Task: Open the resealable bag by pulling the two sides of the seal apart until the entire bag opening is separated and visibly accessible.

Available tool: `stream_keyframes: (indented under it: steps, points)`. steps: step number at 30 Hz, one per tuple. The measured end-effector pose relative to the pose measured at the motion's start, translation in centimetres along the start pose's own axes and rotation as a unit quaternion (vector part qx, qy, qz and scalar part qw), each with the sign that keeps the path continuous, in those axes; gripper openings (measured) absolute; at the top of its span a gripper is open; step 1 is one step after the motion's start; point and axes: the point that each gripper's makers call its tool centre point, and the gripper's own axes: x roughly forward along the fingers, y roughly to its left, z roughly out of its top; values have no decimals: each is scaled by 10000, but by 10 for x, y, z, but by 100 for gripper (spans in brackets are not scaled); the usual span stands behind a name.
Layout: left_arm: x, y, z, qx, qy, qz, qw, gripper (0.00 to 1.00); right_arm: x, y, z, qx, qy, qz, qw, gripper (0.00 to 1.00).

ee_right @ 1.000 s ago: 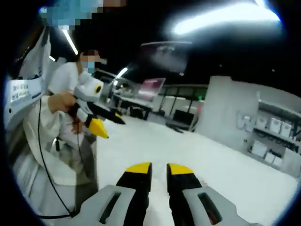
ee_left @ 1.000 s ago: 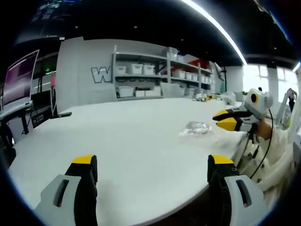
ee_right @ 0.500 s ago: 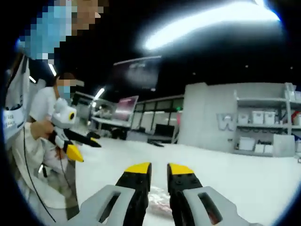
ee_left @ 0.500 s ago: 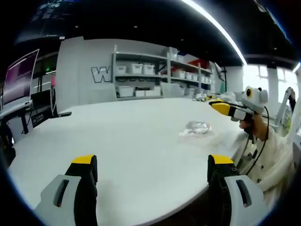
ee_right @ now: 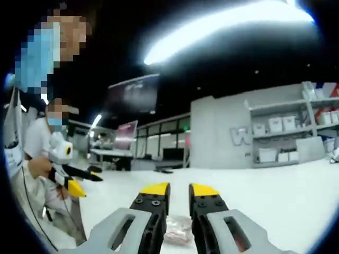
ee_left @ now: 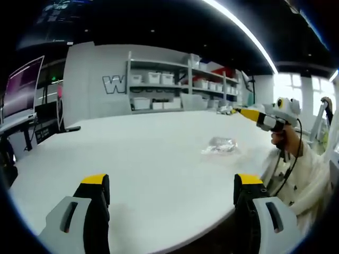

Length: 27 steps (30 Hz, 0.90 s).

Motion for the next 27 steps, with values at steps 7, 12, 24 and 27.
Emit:
stream_keyframes:
  steps: [7, 12, 24, 27]
  points:
    - [-1, 0, -2, -2, 11, 0, 10000, 97, -1, -10, 3, 41, -71, -190, 9998, 20]
    - [-1, 0, -1, 5, 0, -3, 10000, 97, -1, -13, 2, 79, -55, -215, 9997, 21]
    - [-3, 1, -2, -8, 1, 21, 10000, 97, -1, -10, 2, 118, -64, -185, 9997, 23]
    - [-3, 1, -1, -9, -8, 14, 10000, 97, -1, -8, 3, 129, -84, -157, 9998, 23]
